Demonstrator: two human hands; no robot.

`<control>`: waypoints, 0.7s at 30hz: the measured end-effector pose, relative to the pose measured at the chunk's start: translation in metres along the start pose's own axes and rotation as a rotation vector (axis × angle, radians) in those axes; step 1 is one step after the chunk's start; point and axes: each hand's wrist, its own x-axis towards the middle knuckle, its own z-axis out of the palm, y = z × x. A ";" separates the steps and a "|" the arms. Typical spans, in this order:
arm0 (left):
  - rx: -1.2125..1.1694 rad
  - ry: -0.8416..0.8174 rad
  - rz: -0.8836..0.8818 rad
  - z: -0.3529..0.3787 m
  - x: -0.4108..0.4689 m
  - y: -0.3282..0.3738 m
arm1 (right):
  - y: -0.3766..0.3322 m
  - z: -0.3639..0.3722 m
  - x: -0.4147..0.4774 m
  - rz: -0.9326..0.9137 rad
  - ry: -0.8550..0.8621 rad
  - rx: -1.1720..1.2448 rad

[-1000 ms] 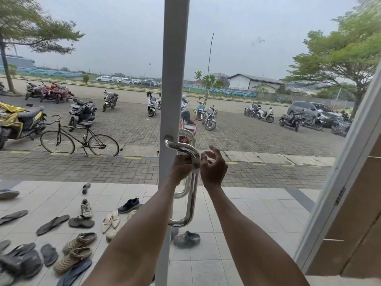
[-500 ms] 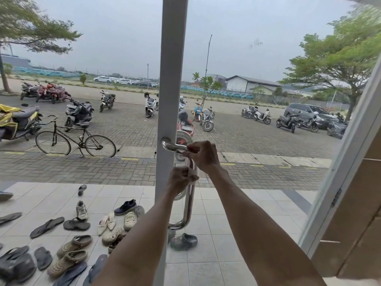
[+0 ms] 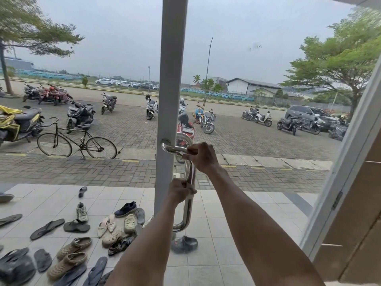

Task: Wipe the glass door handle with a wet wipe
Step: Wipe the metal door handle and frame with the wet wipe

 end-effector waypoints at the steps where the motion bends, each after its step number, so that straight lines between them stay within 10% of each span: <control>1: 0.008 -0.011 -0.007 -0.002 0.001 0.002 | -0.001 0.000 0.000 0.000 -0.011 -0.010; 21: 0.030 0.081 0.069 0.000 -0.001 0.014 | -0.010 0.022 -0.030 0.044 0.119 -0.055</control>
